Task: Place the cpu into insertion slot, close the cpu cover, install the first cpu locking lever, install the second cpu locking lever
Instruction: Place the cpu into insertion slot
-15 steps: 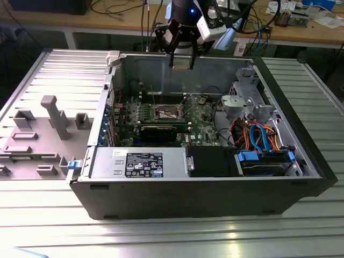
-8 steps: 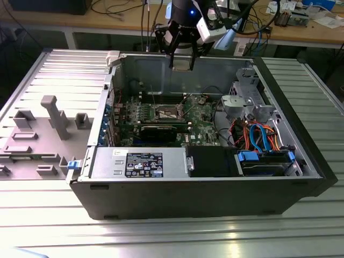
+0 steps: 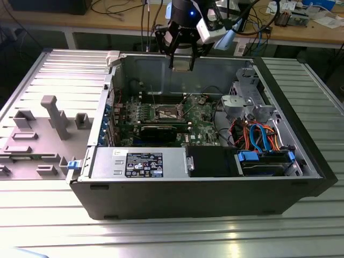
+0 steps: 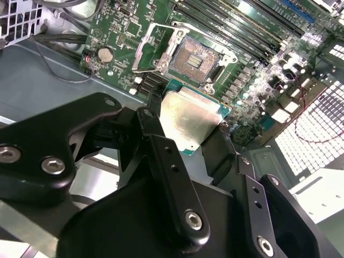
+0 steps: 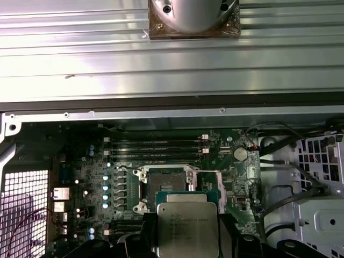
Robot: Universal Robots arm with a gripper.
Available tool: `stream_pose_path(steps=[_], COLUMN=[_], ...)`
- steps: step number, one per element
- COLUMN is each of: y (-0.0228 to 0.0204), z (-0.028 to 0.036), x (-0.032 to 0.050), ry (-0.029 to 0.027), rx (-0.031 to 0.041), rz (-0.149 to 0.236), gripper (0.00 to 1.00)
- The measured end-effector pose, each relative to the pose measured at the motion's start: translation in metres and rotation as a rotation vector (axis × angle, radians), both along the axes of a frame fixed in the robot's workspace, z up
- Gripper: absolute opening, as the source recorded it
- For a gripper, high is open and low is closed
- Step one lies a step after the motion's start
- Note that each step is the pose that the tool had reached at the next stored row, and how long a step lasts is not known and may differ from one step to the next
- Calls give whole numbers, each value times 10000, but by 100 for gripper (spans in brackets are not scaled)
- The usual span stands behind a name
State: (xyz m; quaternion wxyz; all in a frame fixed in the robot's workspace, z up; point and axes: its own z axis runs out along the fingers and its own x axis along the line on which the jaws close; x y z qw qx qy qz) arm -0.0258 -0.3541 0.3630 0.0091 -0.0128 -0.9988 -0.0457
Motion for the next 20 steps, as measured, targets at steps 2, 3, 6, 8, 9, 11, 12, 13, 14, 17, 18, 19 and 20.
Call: stream_pose_path(steps=[2,3,6,8,9,11,12,13,14,17,18,19,20], y=[0,0,0,0,0,0,0,0,0,0,0,0,0], z=[-7,-8,-20,-25,-28,-32,-33,-36,-39,-44,-46,-48,-49], x=[0,0,0,0,0,0,0,0,0,0,0,0,0], ry=[0,0,0,0,0,0,0,0,0,0,0,0,0], rx=[0,0,0,-1,0,0,0,0,0,0,0,0,0], rz=[0,0,0,0,1,0,1,1,0,1,1,0,1], gripper=[55,55,55,55,55,55,55,55,55,55,55,55,55])
